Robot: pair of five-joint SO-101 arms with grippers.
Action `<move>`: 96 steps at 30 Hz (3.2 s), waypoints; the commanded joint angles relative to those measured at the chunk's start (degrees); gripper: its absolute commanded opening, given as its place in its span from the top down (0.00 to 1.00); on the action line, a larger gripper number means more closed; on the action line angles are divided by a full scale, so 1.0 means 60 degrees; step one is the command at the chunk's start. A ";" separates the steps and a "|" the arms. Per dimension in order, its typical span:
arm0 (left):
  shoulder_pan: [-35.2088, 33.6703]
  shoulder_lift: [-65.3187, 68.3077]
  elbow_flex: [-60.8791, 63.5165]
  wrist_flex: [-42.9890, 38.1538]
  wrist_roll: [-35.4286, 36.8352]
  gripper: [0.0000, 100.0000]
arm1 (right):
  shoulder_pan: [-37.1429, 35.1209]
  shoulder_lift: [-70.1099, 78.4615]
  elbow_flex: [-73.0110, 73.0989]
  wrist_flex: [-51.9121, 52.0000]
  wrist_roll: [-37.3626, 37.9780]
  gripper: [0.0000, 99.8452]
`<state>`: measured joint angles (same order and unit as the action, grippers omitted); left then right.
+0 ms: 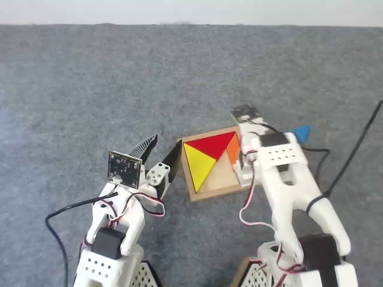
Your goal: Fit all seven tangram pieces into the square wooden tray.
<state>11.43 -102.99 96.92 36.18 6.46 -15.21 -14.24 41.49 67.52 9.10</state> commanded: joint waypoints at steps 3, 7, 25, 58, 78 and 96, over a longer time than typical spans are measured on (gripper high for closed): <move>0.0059 -0.0190 -0.0081 0.0059 -0.0088 0.80 | -0.1062 0.0403 -0.2344 0.0652 -0.0557 0.90; 0.0029 -0.0190 -0.0081 0.0059 -0.0088 0.80 | -0.1810 0.1927 -0.3912 0.0813 -0.0850 0.90; 0.0044 -0.0190 -0.0081 0.0015 -0.0088 0.80 | -0.1971 0.5282 -0.5890 0.0916 -0.2637 0.89; 0.0044 -0.0190 -0.0081 0.0015 -0.0088 0.80 | -0.2117 0.4242 -0.6066 0.1575 -0.2403 0.80; 0.0000 -0.0190 -0.0081 0.0029 -0.0088 0.80 | -0.1941 0.4300 -0.3531 -0.0623 -0.1495 0.94; 0.0044 -0.0190 -0.0081 0.0029 -0.0088 0.80 | -0.0799 0.3377 -0.4557 -0.0564 -0.1480 0.94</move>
<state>11.43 -102.99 96.92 36.18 6.46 -21.36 12.92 16.09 64.35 -0.48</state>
